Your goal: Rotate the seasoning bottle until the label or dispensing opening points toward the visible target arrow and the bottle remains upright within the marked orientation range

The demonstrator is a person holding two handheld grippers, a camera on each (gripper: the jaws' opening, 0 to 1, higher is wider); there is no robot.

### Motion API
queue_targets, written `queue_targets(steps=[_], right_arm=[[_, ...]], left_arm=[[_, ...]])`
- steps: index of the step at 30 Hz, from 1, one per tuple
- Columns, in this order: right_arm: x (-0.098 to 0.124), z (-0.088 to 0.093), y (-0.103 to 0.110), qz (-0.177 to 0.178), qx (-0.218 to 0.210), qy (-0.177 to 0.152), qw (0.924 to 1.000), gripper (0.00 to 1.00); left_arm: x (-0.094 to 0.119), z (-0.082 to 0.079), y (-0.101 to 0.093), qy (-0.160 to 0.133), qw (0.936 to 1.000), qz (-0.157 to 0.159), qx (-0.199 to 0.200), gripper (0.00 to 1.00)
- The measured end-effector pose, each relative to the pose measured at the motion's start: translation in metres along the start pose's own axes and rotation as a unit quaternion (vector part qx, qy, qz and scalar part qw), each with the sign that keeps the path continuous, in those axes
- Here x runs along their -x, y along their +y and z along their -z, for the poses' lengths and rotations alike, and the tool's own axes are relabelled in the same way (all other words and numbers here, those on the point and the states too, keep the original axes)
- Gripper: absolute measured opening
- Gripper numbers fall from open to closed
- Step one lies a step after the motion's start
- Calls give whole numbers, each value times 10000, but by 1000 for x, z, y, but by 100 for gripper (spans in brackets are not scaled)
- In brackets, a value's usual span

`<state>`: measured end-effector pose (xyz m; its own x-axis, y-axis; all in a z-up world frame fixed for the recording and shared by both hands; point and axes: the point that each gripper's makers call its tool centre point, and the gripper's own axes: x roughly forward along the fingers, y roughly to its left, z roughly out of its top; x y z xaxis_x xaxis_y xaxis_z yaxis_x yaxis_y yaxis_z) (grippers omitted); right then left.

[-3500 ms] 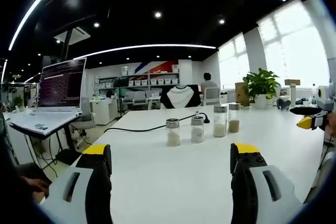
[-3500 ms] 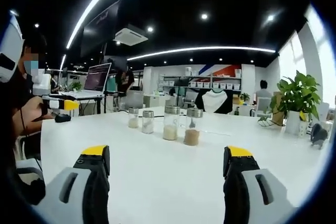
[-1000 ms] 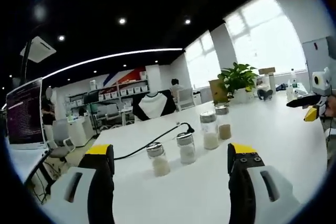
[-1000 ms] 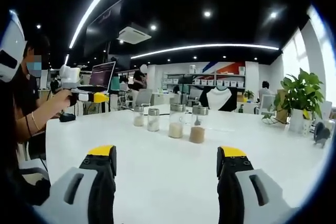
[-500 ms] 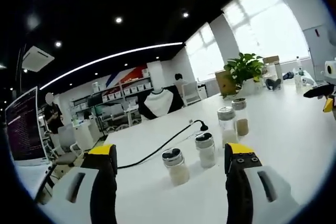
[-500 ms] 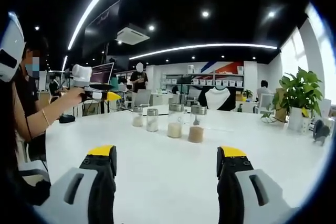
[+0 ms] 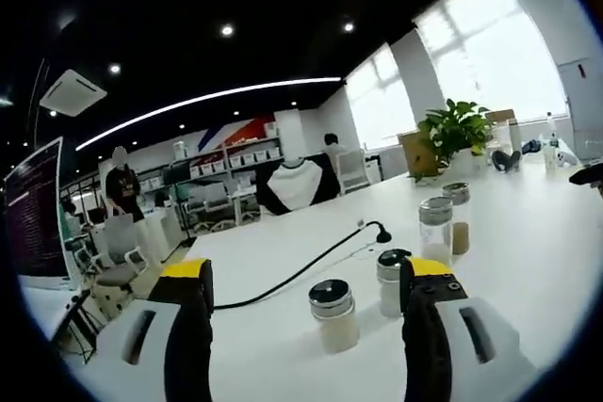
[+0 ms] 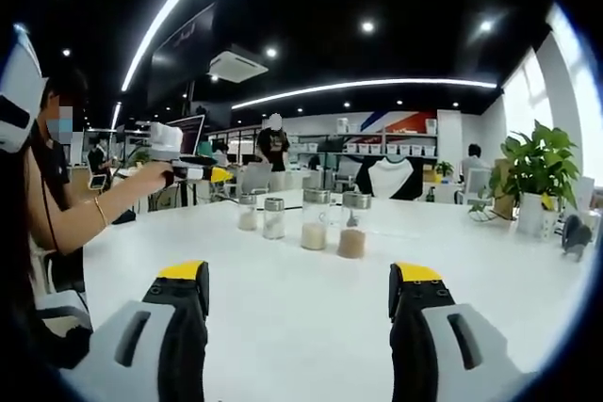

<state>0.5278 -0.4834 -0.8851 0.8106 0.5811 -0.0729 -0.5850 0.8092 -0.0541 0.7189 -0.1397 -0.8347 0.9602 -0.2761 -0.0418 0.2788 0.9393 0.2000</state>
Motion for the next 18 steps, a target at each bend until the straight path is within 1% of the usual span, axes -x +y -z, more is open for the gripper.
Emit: queue_targets(steps=[1, 3, 6, 8, 9, 10, 11, 13, 16, 18], right_arm=[[0, 0, -1, 3, -25, 1, 10000, 78], [1, -2, -2, 0, -61, -14, 10000, 78], [0, -5, -5, 38, -38, -41, 10000, 78], [0, -6, -5, 48, -19, -44, 10000, 78], [-1, -7, -5, 54, -21, -52, 10000, 78], [-1, -7, -5, 54, -31, -49, 10000, 78], [-2, -6, -4, 55, -43, -47, 10000, 78], [-3, -5, -4, 54, -57, -26, 10000, 78], [-3, -3, -4, 50, -53, 31, 10000, 78], [-3, -3, -4, 50, -33, 34, 10000, 78]], left_arm=[[-2, 2, -2, 81, 10000, 29, 32, 87], [-6, 3, -4, 45, 10000, 20, -19, 87], [-13, 5, -4, 36, 10000, -36, 70, 86], [-20, 10, -1, 39, 9999, -149, 30, 86], [-24, 17, 3, 132, 9994, -307, -64, 85], [-26, 22, 7, 171, 9989, -440, -16, 85], [-26, 28, 6, 227, 9983, -524, 98, 85], [-29, 32, 3, 188, 9981, -511, 290, 85], [-35, 35, 3, 149, 9977, -542, 382, 84], [-39, 37, 2, 161, 9975, -541, 418, 82]])
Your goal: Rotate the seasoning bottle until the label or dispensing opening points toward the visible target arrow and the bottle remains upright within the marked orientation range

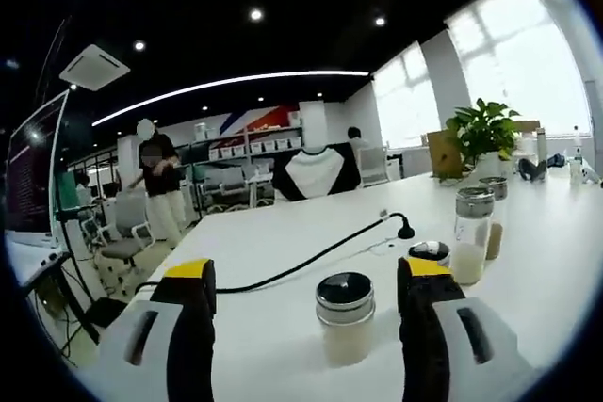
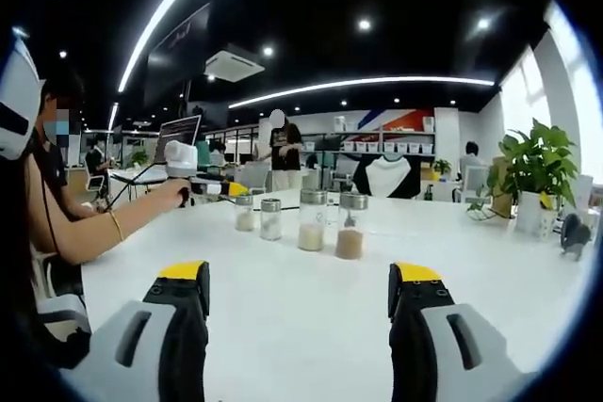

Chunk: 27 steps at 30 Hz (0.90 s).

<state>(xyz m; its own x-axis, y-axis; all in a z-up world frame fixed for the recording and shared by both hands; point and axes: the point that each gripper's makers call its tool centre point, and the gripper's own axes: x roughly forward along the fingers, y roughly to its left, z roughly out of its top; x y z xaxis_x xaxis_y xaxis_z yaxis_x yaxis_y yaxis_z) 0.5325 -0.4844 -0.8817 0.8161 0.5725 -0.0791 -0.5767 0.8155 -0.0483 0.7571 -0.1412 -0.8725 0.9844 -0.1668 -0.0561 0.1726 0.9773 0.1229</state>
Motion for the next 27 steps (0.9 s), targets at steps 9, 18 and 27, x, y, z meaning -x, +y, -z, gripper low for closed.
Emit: queue_targets(steps=[9, 18, 27], right_arm=[[-5, 0, 7, -73, 59, 46, 9999, 79], [-6, -3, 13, -48, 83, 22, 10000, 82], [-3, -3, 12, 55, 55, 10, 10000, 82]], left_arm=[[-6, 14, -10, 191, 9997, 101, 135, 81], [-13, 25, -28, 239, 9994, 176, 157, 77], [-21, 40, -33, 357, 9992, 157, 118, 68]])
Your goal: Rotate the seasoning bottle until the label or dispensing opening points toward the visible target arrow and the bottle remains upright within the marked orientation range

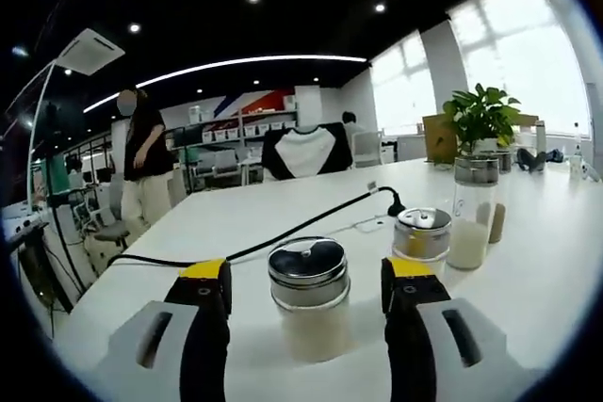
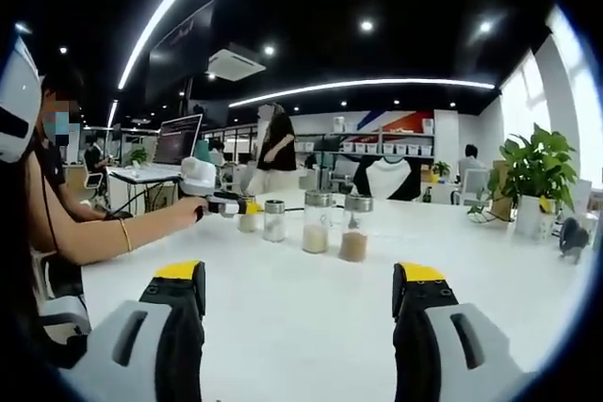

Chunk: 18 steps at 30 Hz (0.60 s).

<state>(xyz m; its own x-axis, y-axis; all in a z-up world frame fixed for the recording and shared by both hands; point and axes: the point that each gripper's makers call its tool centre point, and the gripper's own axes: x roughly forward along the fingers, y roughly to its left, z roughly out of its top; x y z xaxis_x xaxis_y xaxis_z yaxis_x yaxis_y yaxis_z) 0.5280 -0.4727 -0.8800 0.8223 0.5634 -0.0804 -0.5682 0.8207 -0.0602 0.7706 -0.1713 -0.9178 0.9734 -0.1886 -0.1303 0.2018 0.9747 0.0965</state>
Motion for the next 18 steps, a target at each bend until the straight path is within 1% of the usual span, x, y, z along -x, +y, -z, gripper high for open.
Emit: queue_targets(steps=[3, 5, 6, 8, 13, 17, 18], right_arm=[[1, 2, -2, 96, -80, 11, 9999, 82], [1, 0, -1, 155, -229, -77, 9996, 82], [1, 0, 0, 132, -233, -82, 9996, 82], [0, 0, 2, 95, -235, -75, 9997, 82], [-1, 3, 6, 22, -240, -33, 9997, 82], [-2, 3, 5, 9, -243, -23, 9997, 82], [-2, 2, 5, 4, -241, -22, 9997, 82]], left_arm=[[-2, 1, -1, 14, 10000, 19, -21, 66], [-3, 4, -1, 15, 10000, -59, 9, 66], [-3, 6, -1, 44, 9999, -96, 42, 66], [-4, 8, -2, 74, 9999, -59, 54, 66], [-5, 4, -2, 14, 10000, -38, 42, 64], [-5, -1, 0, -106, 9999, -43, 25, 56], [-5, 0, 1, -111, 9999, -66, 47, 56]])
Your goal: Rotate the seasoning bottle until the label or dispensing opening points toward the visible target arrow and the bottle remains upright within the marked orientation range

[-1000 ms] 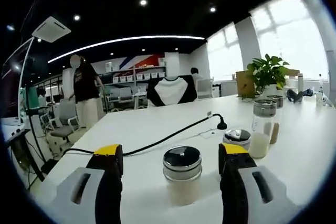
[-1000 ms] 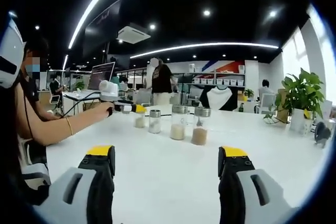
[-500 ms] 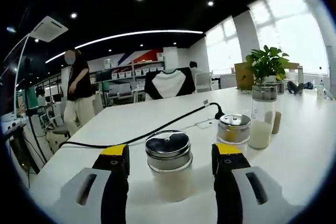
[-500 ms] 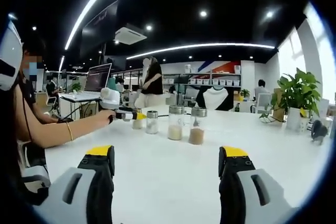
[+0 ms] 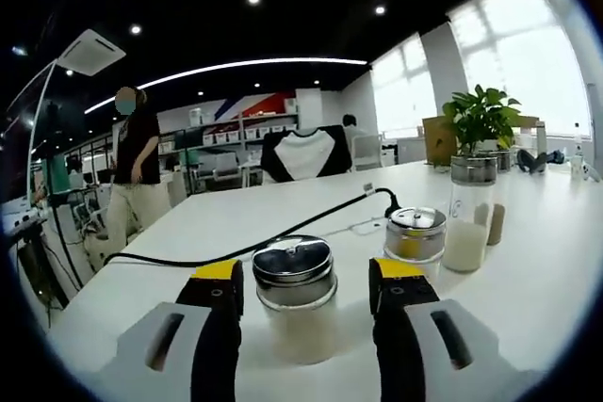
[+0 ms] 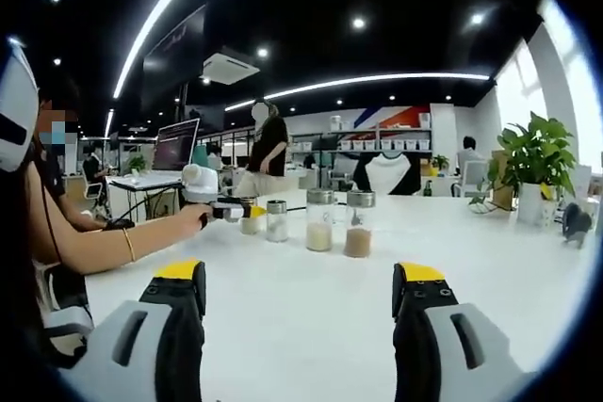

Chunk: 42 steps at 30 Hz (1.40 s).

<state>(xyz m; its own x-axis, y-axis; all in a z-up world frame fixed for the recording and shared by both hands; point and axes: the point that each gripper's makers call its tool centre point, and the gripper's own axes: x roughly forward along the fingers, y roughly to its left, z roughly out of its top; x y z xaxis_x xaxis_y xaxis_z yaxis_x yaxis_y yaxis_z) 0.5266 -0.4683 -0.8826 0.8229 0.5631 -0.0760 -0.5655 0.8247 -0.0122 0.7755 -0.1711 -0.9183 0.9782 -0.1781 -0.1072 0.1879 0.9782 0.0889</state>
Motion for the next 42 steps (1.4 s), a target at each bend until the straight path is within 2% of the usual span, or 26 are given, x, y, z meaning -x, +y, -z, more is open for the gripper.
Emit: queue_targets(steps=[8, 10, 20, 23, 26, 29, 37, 42], right_arm=[[1, -4, 0, -24, 73, -26, 10000, 82], [1, -4, 3, -76, -17, -53, 10000, 82], [2, -2, 7, -180, -62, -44, 9998, 82], [4, -2, 7, -165, -72, -47, 9998, 82], [5, -1, 8, -159, -65, -29, 9998, 82], [6, 0, 8, -156, -56, -16, 9999, 82], [2, 5, 11, -270, 74, 80, 9996, 81], [0, 6, 13, -445, 399, 110, 9982, 80]], left_arm=[[0, 3, 3, 17, 10000, 5, 78, 54], [1, -1, 5, -132, 9998, -23, 117, 51], [1, -3, 2, -134, 9999, 78, 3, 47], [0, -2, 7, -167, 9995, -130, -241, 38], [-2, -1, 4, -193, 9998, -26, -78, 38], [-2, -2, 5, -199, 9997, -45, -99, 37], [-2, -2, 5, -217, 9997, -27, -64, 37], [-2, -2, 5, -212, 9998, -17, -33, 37]])
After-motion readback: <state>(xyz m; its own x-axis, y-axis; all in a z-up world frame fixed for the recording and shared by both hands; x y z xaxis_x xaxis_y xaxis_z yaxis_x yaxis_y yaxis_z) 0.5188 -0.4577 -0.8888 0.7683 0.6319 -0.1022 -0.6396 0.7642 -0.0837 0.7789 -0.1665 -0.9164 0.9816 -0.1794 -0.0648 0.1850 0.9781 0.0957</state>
